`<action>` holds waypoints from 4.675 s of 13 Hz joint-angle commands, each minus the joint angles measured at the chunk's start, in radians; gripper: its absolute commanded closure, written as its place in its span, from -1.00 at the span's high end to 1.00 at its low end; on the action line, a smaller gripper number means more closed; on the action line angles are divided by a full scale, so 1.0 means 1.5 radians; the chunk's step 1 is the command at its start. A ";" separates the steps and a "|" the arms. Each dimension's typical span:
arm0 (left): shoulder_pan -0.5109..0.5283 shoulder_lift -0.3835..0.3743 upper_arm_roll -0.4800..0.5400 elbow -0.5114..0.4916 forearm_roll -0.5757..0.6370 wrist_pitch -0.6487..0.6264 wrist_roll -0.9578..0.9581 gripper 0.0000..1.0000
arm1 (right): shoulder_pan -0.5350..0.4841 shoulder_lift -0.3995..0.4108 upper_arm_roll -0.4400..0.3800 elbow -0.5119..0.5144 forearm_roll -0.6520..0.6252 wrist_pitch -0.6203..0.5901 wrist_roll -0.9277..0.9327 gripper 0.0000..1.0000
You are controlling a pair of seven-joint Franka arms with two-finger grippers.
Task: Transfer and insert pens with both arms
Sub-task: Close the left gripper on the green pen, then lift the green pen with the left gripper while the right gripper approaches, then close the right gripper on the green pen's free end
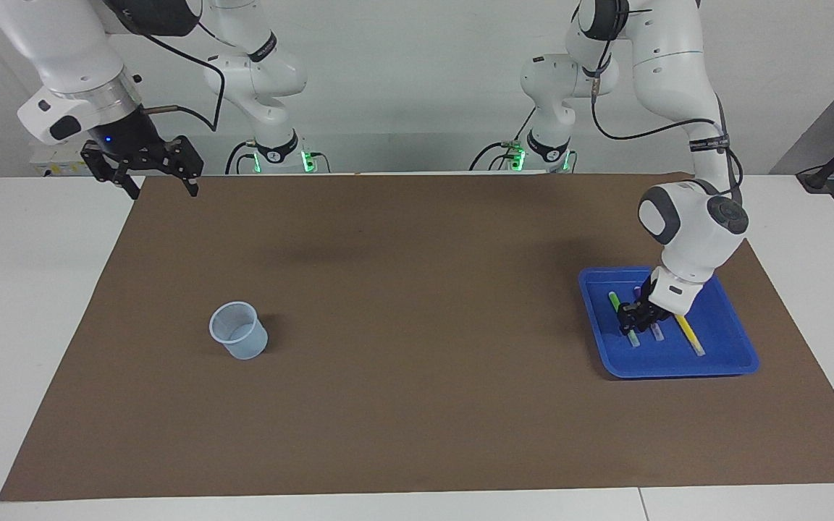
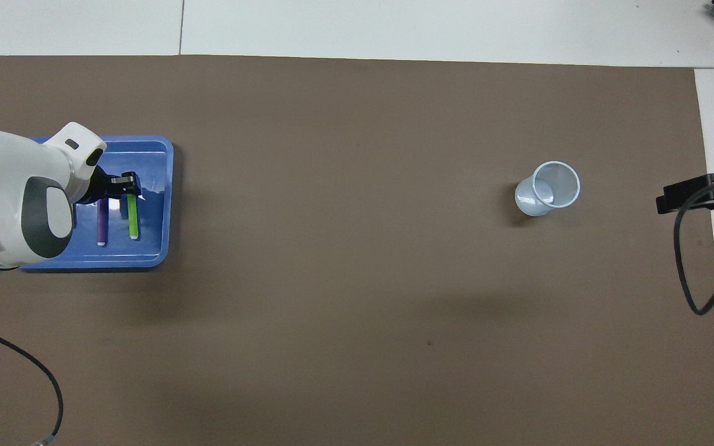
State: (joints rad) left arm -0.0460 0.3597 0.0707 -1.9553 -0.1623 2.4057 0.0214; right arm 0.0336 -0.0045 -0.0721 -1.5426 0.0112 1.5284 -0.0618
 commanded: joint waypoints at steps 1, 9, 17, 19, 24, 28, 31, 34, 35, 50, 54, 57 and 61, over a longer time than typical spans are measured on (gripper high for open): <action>-0.003 0.005 0.002 -0.016 -0.009 0.026 -0.001 -0.29 | -0.003 -0.008 0.004 -0.014 0.008 0.017 0.004 1.00; 0.005 0.003 0.002 0.030 -0.016 -0.060 -0.002 -1.00 | -0.003 -0.008 0.005 -0.014 0.008 0.018 0.018 1.00; 0.024 -0.031 0.002 0.064 -0.043 -0.154 -0.003 -1.00 | -0.003 -0.006 0.005 -0.013 0.056 0.027 0.019 1.00; 0.016 -0.040 0.005 0.099 -0.110 -0.215 -0.044 -1.00 | -0.003 -0.006 0.005 -0.013 0.056 0.033 0.019 1.00; -0.043 -0.062 -0.002 0.119 -0.155 -0.254 -0.354 -1.00 | -0.002 -0.005 0.005 -0.015 0.121 0.061 0.079 1.00; -0.103 -0.069 -0.017 0.127 -0.237 -0.246 -0.548 -1.00 | 0.054 -0.014 0.006 -0.063 0.179 0.160 0.251 1.00; -0.126 -0.069 -0.036 0.133 -0.347 -0.220 -0.660 -1.00 | 0.076 -0.014 0.006 -0.092 0.238 0.237 0.357 1.00; -0.126 -0.070 -0.094 0.135 -0.401 -0.165 -0.814 -1.00 | 0.086 -0.009 0.006 -0.115 0.294 0.285 0.441 1.00; -0.126 -0.073 -0.120 0.134 -0.404 -0.141 -0.862 -1.00 | 0.102 -0.008 0.006 -0.124 0.297 0.295 0.457 1.00; -0.228 -0.070 -0.184 0.129 -0.509 0.034 -1.038 -1.00 | 0.274 0.083 0.006 -0.199 0.365 0.648 0.739 1.00; -0.228 -0.071 -0.184 0.123 -0.509 0.031 -1.038 -1.00 | 0.282 0.092 0.006 -0.189 0.392 0.672 0.725 0.91; -0.227 -0.071 -0.184 0.123 -0.509 0.031 -1.037 -1.00 | 0.284 0.084 0.006 -0.191 0.394 0.615 0.733 0.69; -0.226 -0.072 -0.183 0.123 -0.509 0.031 -1.037 -1.00 | 0.284 0.069 0.006 -0.192 0.394 0.523 0.722 0.47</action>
State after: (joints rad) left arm -0.3822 0.2642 -0.2087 -1.7540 -0.9083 2.4400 -1.5300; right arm 0.4566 0.1203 -0.0594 -1.8295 0.5735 2.3761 1.0431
